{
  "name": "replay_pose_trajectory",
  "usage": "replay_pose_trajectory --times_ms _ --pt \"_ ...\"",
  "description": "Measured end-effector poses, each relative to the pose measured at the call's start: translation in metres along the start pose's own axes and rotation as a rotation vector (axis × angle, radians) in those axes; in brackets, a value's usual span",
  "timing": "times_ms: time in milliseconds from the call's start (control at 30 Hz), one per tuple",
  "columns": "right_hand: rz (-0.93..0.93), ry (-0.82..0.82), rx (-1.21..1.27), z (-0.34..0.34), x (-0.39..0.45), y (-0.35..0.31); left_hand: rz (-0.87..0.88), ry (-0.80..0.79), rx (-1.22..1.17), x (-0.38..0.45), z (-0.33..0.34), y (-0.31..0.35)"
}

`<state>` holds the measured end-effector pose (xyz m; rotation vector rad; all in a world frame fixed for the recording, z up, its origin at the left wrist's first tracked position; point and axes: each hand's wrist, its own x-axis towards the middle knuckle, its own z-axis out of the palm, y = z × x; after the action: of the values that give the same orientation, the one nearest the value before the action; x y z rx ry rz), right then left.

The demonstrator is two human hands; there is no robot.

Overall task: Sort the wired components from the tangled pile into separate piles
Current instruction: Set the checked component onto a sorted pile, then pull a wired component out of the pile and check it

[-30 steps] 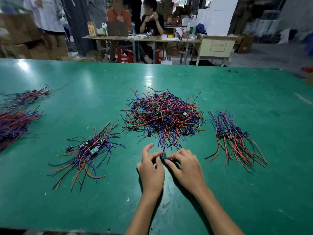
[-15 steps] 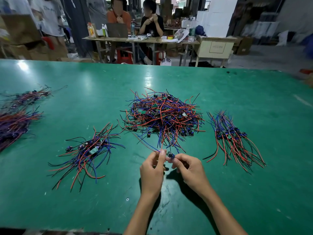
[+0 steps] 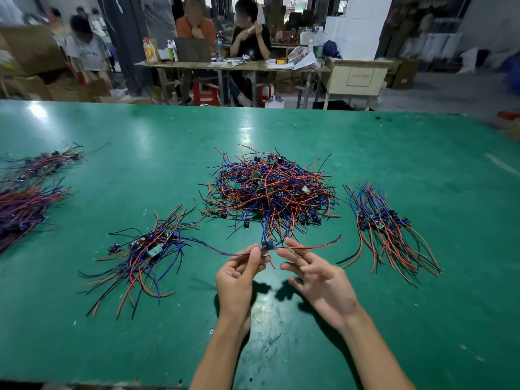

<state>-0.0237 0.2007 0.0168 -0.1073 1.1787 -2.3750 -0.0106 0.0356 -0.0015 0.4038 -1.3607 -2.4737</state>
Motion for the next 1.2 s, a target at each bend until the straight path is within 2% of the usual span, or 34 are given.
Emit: replay_pose_trajectory --times_ms 200,333,433,533,633,700,767,867,967,1200 --pt "-0.174 0.367 -0.218 0.031 0.016 0.022 0.026 -0.070 0.035 -0.004 0.000 -0.002" --pt "-0.135 0.322 -0.086 0.018 0.015 0.009 0.082 -0.231 0.166 -0.007 -0.003 -0.003" --pt "-0.031 0.250 -0.088 0.001 0.008 -0.005 0.050 -0.221 0.209 -0.006 -0.001 -0.005" --pt "0.025 0.120 -0.312 -0.010 0.000 -0.015 0.001 -0.227 0.253 -0.005 0.004 -0.001" --pt "-0.036 0.071 -0.704 -0.010 -0.001 -0.015 -0.141 -0.399 0.277 -0.006 0.006 0.002" --pt "-0.136 0.104 -0.858 -0.008 0.004 -0.009 -0.165 -0.472 0.340 -0.007 0.004 0.001" --pt "-0.249 0.209 -0.972 -0.008 0.008 -0.001 -0.175 -0.487 0.349 -0.008 0.002 0.001" --pt "-0.374 0.346 -0.923 -0.008 0.009 0.015 -0.156 -0.476 0.349 -0.007 0.001 0.004" --pt "-0.444 0.408 -0.803 -0.005 0.008 0.023 -0.146 -0.499 0.370 -0.007 0.000 0.005" --pt "-0.389 0.422 -0.801 0.000 0.008 0.030 -0.099 -0.478 0.454 -0.008 0.002 0.001"
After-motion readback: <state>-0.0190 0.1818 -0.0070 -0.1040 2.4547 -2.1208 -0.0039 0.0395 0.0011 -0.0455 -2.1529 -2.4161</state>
